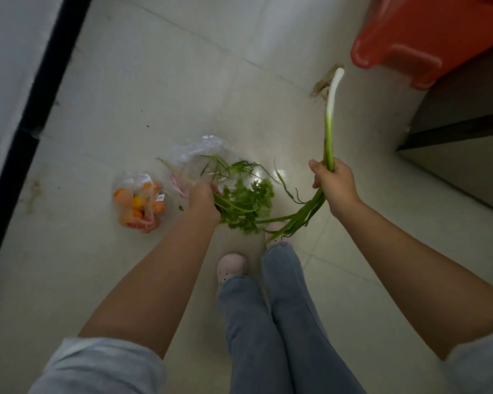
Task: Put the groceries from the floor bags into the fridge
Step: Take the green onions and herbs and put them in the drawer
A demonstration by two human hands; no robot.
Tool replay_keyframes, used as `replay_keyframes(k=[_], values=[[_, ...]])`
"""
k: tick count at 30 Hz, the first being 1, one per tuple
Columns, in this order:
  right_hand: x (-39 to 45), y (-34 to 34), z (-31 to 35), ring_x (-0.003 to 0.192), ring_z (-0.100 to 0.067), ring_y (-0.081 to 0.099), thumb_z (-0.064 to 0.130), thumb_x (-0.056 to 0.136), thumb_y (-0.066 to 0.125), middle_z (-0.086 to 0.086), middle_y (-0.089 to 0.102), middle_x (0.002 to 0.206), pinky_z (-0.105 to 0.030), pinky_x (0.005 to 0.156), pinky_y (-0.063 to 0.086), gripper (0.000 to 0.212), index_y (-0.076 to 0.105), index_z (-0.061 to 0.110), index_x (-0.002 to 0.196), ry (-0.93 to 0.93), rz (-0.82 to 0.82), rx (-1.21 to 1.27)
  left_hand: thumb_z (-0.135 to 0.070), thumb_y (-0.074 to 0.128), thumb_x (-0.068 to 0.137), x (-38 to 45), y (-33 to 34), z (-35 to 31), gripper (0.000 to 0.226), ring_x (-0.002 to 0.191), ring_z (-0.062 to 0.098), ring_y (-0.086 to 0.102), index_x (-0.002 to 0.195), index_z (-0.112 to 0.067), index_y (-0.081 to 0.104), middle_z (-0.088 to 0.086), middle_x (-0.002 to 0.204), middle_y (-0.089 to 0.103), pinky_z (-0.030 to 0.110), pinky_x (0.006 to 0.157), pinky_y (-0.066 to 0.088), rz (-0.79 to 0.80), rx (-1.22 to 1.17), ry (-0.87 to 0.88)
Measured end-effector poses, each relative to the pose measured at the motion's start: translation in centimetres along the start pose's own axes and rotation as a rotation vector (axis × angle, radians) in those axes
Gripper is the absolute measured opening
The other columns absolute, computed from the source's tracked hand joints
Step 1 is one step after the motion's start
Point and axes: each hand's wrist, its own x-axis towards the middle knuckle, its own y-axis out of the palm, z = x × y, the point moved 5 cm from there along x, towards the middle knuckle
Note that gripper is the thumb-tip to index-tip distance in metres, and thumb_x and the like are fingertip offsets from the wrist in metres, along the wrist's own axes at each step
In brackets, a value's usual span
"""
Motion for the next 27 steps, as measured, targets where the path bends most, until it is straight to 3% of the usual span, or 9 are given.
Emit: replay_keyframes(k=[4,6,8,11,14,17,21,24,27], values=[[-3.5,-3.0,2.1,0.058,-0.011,0.046,0.017,0.091,0.052,0.000,0.046,0.063,-0.023,0.062,0.040,0.005,0.048,0.015,0.092,-0.047,-0.090,0.155,0.017,0.024,0.088,-5.3,1.1,-1.2,0.036,0.055,0.017,0.036,0.063,-0.007,0.034,0.009,0.065,0.034,0.027,0.050,0.032,0.128,0.139,0.111],[-5.9,-5.6,2.3,0.055,-0.013,0.046,0.014,0.091,0.052,0.000,0.048,0.056,-0.025,0.062,0.040,0.006,0.051,0.014,0.085,-0.037,-0.162,0.242,0.018,0.031,0.088,-8.1,1.5,-2.0,0.033,0.058,0.018,0.042,0.066,-0.005,0.039,0.010,0.067,0.039,0.026,0.050,0.037,0.222,0.275,0.198],[-8.9,-8.8,1.9,0.048,-0.015,0.046,0.011,0.090,0.052,0.004,0.049,0.036,-0.028,0.061,0.039,0.023,0.051,0.015,0.068,-0.023,-0.237,0.350,0.014,0.042,0.088,-11.5,2.4,-2.4,0.023,0.064,0.020,0.050,0.072,-0.002,0.046,0.011,0.071,0.046,0.029,0.058,0.047,0.369,0.436,0.297],[-14.4,-13.4,0.4,0.032,-0.005,0.048,0.012,0.093,0.048,0.006,0.045,0.025,-0.027,0.062,0.040,0.027,0.053,0.013,0.066,-0.027,-0.321,0.520,0.006,0.050,0.091,-18.1,3.8,-2.3,0.010,0.070,0.021,0.055,0.086,-0.002,0.054,0.010,0.074,0.054,0.033,0.069,0.050,0.550,0.668,0.470],[-19.9,-18.0,-0.9,0.035,0.000,0.053,0.019,0.097,0.043,0.007,0.051,0.029,-0.025,0.065,0.042,0.030,0.054,0.015,0.070,-0.062,-0.416,0.658,0.003,0.051,0.092,-25.2,5.6,-1.4,0.012,0.066,0.020,0.057,0.083,-0.002,0.059,0.010,0.072,0.058,0.032,0.070,0.051,0.708,0.712,0.608],[-25.5,-23.2,-1.3,0.062,-0.006,0.057,0.026,0.097,0.042,0.011,0.063,0.051,-0.026,0.070,0.040,0.033,0.056,0.016,0.068,-0.065,-0.561,0.648,0.002,0.050,0.092,-32.3,7.8,1.5,0.018,0.072,0.022,0.059,0.109,0.002,0.058,0.011,0.079,0.060,0.033,0.076,0.053,0.866,0.814,0.714],[-32.9,-30.9,-3.3,0.091,-0.018,0.047,0.038,0.095,0.043,-0.002,0.054,0.087,-0.030,0.081,0.034,0.035,0.056,0.017,0.070,-0.024,-0.773,0.499,-0.002,0.053,0.093,-41.4,10.9,8.4,0.024,0.070,0.014,0.055,0.116,-0.005,0.057,0.002,0.078,0.057,0.008,0.058,0.045,1.067,1.140,0.967],[-37.4,-36.9,-6.8,0.086,-0.021,0.049,0.040,0.093,0.044,-0.007,0.054,0.090,-0.038,0.082,0.042,0.038,0.063,0.008,0.088,0.011,-0.871,0.427,-0.006,0.055,0.092,-47.2,13.1,13.5,0.022,0.066,0.009,0.050,0.113,-0.005,0.060,-0.001,0.077,0.055,0.001,0.044,0.034,1.119,1.315,1.157],[-41.8,-42.8,-10.9,0.056,-0.016,0.042,0.038,0.093,0.046,-0.003,0.044,0.063,-0.026,0.053,0.041,0.036,0.061,0.009,0.079,0.039,-0.937,0.503,-0.008,0.057,0.092,-52.8,15.7,18.4,0.025,0.078,0.014,0.052,0.114,0.001,0.062,0.005,0.090,0.056,0.008,0.055,0.039,1.160,1.391,1.296]])
